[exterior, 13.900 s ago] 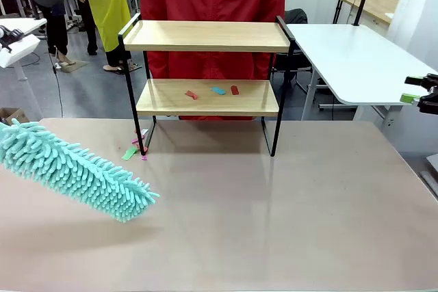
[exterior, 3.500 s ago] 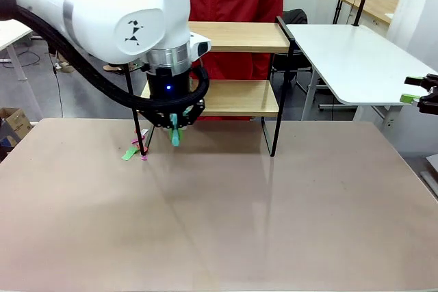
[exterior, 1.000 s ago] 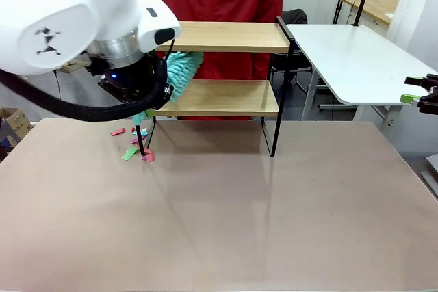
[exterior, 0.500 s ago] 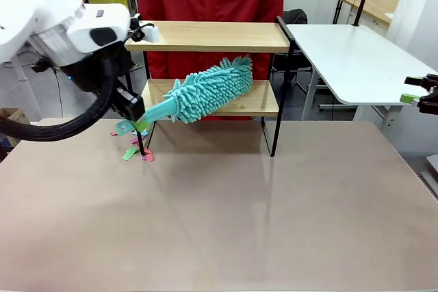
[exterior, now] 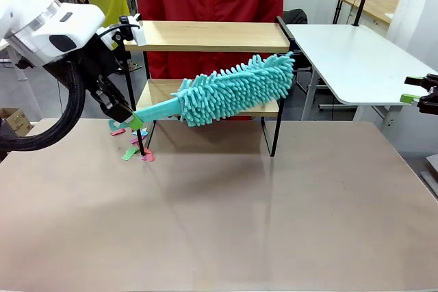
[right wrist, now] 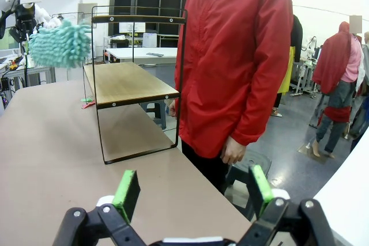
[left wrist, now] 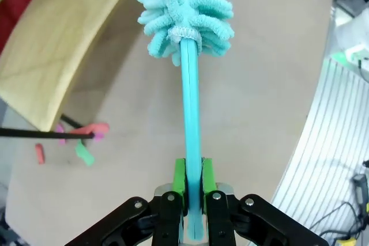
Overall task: Clean the shelf.
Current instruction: Clean the specific section of the Shelf indicated by the human with the Duster.
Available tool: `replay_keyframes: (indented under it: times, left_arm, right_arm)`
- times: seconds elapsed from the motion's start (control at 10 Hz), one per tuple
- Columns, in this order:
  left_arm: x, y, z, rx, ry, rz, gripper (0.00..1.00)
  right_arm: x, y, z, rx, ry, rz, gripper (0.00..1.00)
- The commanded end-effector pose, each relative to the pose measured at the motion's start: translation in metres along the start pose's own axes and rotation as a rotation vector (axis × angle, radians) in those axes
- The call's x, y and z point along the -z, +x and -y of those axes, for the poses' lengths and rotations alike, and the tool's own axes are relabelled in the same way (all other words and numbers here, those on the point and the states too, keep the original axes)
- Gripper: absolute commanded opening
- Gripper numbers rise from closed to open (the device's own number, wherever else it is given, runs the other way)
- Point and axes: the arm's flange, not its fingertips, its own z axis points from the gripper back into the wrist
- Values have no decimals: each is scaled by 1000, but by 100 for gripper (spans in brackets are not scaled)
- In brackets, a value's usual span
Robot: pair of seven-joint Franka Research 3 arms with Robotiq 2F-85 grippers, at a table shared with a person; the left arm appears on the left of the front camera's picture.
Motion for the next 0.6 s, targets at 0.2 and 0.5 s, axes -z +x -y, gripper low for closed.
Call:
replay_keyframes:
  times: [0.2,0.5]
  left_arm:
    - [-21,5,-4,2,-57,-125,13]
    - [-14,-2,-1,8,-65,-129,13]
  right_arm:
    - [2,5,0,12,0,-19,100]
    - [2,5,0,12,0,-19,100]
